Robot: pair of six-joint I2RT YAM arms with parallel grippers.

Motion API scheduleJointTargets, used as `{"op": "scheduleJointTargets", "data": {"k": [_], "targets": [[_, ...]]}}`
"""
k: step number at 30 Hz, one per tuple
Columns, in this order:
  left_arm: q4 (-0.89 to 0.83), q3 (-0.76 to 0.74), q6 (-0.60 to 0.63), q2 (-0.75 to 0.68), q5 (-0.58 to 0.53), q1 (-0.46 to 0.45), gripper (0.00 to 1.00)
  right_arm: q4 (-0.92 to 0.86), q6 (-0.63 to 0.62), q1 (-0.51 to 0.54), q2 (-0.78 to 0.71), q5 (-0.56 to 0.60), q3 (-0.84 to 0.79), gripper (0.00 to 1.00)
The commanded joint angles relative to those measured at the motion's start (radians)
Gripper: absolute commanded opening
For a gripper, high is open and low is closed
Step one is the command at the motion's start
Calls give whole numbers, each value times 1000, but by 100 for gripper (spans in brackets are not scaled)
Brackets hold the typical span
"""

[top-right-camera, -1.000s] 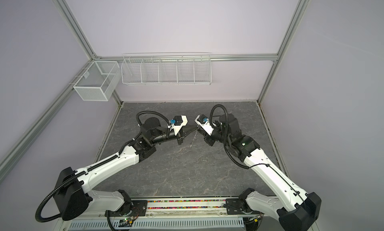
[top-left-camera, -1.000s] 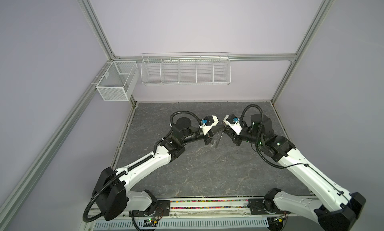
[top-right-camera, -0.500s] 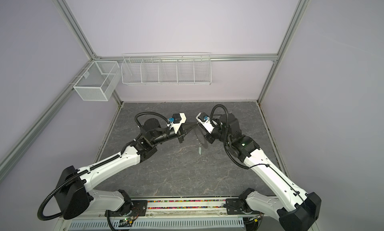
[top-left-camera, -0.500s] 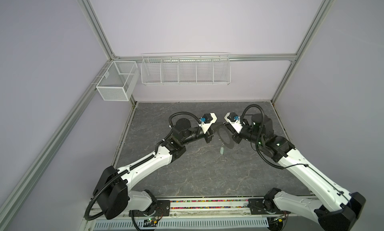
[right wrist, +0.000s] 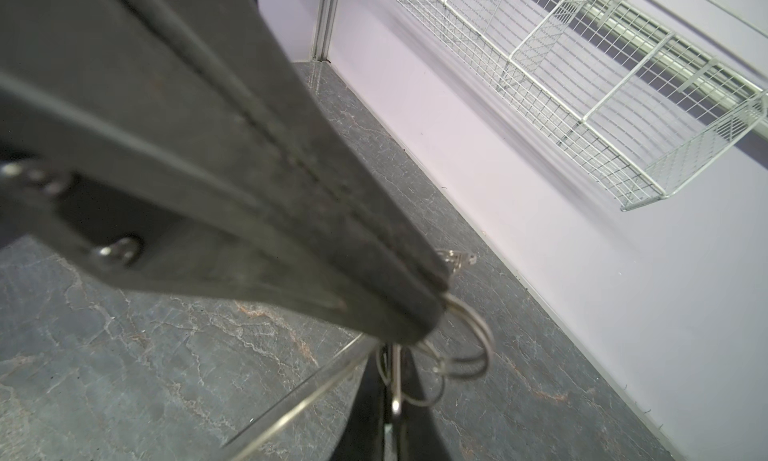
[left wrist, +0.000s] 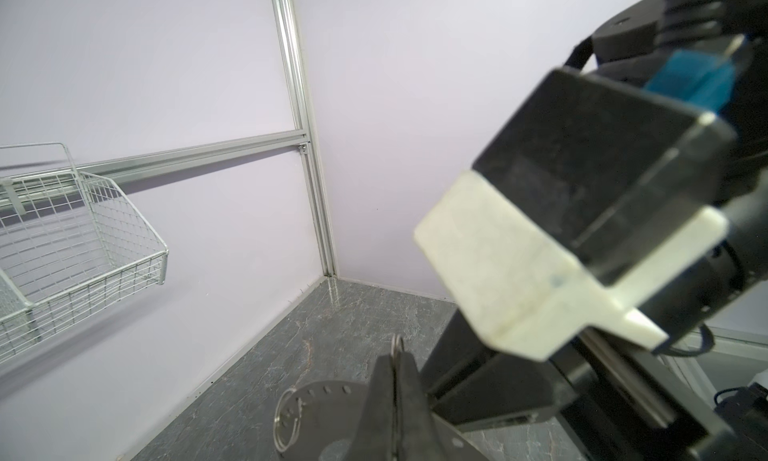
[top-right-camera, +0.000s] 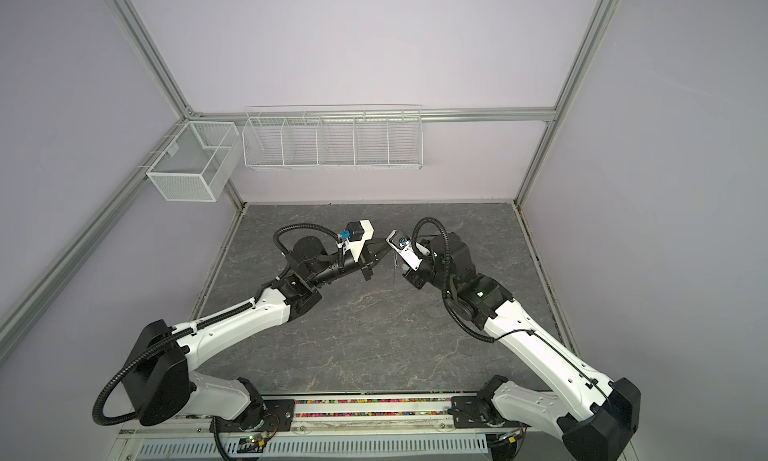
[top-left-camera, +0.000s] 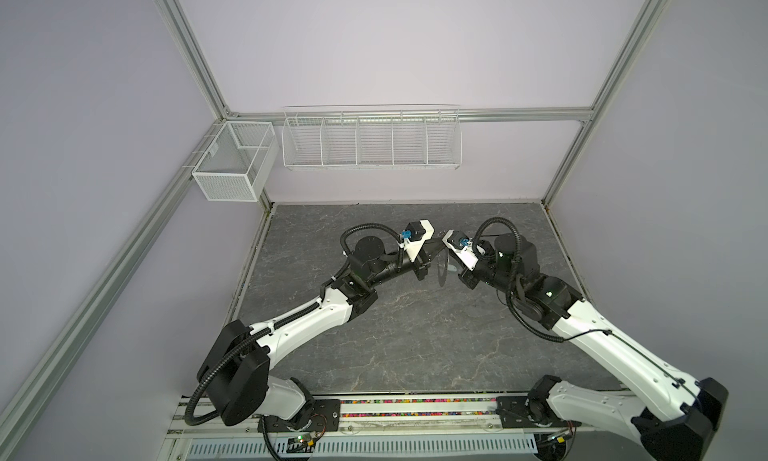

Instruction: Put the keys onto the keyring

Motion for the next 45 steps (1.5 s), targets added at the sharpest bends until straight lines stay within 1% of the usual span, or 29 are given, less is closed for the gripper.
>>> {"op": "scheduleJointTargets", "data": {"k": [1, 6, 14, 18, 20, 22, 23, 26, 27, 29, 38, 41, 45], "targets": [[83, 9, -20, -2, -37, 3, 0, 22, -23, 18, -11, 36, -30, 7], [87, 9, -19, -2, -64, 3, 0, 30, -35, 42, -11, 101, -35, 7], [112, 26, -45, 26, -33, 3, 0, 39, -28, 51, 11, 85, -31, 7], [102, 11, -47, 20, 5, 7, 0, 49, -41, 51, -8, 107, -35, 7], [106, -1, -49, 13, 3, 9, 0, 51, -55, 51, -19, 116, -40, 7], [110, -7, -56, 5, 16, 12, 0, 54, -62, 50, -27, 105, -45, 7], [111, -7, -59, 4, 33, 15, 0, 53, -70, 49, -30, 89, -49, 10], [105, -5, -67, -1, 78, 20, 0, 38, -74, 50, -41, 54, -52, 26], [104, -6, -69, -4, 91, 22, 0, 33, -71, 49, -48, 50, -54, 29], [94, -5, -73, -11, 122, 27, 0, 24, -71, 43, -70, 28, -60, 33], [94, -17, -85, -27, 195, 29, 0, 40, -36, -3, -171, 5, -84, 35], [86, -16, -86, -29, 203, 29, 0, 30, -60, -12, -186, -20, -77, 35], [74, -12, -84, -35, 219, 30, 0, 17, -96, -21, -186, -9, -66, 34]]}}
